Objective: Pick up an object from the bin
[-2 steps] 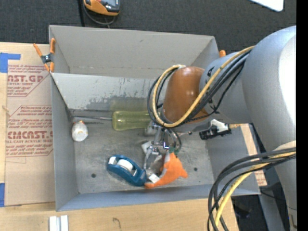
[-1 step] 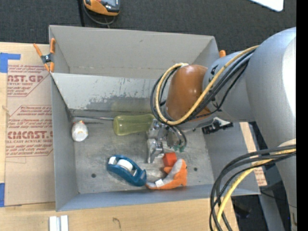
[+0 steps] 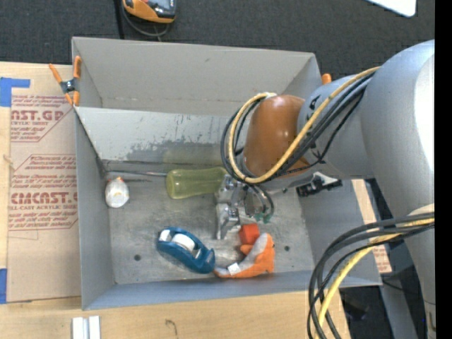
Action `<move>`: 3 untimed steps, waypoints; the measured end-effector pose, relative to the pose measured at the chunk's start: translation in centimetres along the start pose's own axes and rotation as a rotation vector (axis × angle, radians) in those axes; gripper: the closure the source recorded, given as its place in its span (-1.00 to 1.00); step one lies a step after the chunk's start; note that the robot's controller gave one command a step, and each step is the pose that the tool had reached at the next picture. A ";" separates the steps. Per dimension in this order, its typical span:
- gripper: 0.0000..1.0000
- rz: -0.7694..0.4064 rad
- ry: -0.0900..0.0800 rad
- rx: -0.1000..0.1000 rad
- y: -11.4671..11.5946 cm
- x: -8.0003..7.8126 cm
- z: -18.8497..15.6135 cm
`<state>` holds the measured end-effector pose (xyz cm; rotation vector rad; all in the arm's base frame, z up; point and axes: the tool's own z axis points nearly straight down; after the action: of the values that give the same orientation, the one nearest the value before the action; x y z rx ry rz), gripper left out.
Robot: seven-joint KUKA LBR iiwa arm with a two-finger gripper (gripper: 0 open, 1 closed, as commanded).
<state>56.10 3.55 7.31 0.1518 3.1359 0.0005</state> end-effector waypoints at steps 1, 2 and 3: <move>1.00 0.000 0.000 0.000 0.0 0.0 0.0; 1.00 0.001 0.002 0.000 0.0 0.1 -0.4; 1.00 0.000 0.010 0.001 0.0 0.3 -2.2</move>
Offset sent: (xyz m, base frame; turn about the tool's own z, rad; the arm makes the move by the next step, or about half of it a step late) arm 0.0002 0.0001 0.0793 0.0000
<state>55.78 3.57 9.53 0.1527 3.1455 -0.0003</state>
